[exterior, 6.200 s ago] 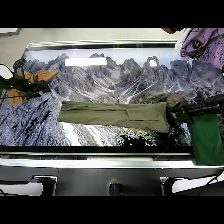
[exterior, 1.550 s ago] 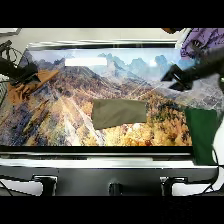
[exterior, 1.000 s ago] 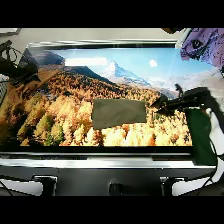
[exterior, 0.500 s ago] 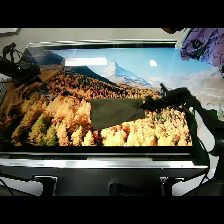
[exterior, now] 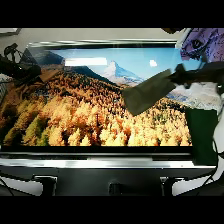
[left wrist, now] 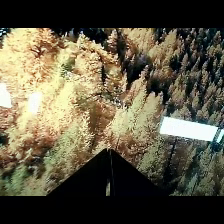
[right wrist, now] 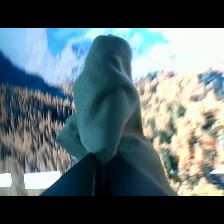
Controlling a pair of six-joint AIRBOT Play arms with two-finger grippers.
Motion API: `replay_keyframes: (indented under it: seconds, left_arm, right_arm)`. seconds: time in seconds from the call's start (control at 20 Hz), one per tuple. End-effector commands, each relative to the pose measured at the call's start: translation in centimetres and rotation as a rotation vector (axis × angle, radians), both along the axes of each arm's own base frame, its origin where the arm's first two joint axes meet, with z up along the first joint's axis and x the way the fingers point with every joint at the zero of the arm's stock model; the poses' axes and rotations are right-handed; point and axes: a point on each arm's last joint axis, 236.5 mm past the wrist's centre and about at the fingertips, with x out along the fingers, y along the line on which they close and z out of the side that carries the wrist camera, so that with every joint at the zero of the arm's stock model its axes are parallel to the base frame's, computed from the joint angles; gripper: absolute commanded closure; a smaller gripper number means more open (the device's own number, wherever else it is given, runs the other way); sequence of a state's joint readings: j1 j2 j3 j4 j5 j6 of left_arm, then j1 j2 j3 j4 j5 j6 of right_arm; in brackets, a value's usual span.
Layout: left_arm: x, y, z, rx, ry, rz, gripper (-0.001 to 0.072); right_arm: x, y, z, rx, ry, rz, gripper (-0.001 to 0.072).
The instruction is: Fold the clothes and pants, and hang the long-sleeved shirts on hangers.
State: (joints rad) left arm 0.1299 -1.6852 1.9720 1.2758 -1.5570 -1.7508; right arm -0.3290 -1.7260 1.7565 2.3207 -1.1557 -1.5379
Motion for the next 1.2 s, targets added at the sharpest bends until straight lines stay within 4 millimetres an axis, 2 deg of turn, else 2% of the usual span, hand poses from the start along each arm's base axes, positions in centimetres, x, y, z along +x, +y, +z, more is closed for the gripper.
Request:
replay_keyframes:
  seconds: [0.0, 0.1, 0.25, 0.45, 0.6, 0.75, 0.95, 1.15]
  left_arm:
    - [-0.2, -0.4, 0.0, 0.0, 0.006, -0.01, 0.0689]
    - [-0.2, -0.8, 0.0, 0.0, 0.006, -0.017, 0.0689]
    - [-0.2, -1.3, 0.0, 0.0, 0.006, -0.029, 0.0689]
    - [-0.2, -2.1, 0.0, 0.0, 0.006, -0.046, 0.0689]
    - [-0.3, -2.6, 0.0, 0.0, 0.006, -0.055, 0.0689]
    - [-0.3, -2.7, 0.0, 0.0, 0.006, -0.059, 0.0689]
    - [-0.3, -2.7, 0.0, 0.0, 0.006, -0.059, 0.0689]
    - [-0.7, -2.7, -0.1, 0.0, 0.022, -0.064, 0.0689]
  right_arm:
    - [-0.3, -8.3, 3.8, -0.052, -0.029, -0.205, 0.0687]
    - [-1.4, -12.3, 5.0, -0.079, -0.037, -0.308, 0.0687]
    - [-4.4, -17.9, 6.2, -0.144, -0.009, -0.459, 0.0687]
    - [-8.3, -22.3, 8.5, -0.219, 0.016, -0.607, 0.0687]
    - [-11.5, -23.8, 9.4, -0.299, 0.081, -0.683, 0.0687]
    - [-14.1, -23.8, 9.7, -0.336, 0.151, -0.709, 0.0687]
    - [-17.8, -23.0, 9.2, -0.366, 0.288, -0.714, 0.0686]
    - [-22.6, -24.1, 8.2, -0.464, 0.467, -0.749, 0.0687]
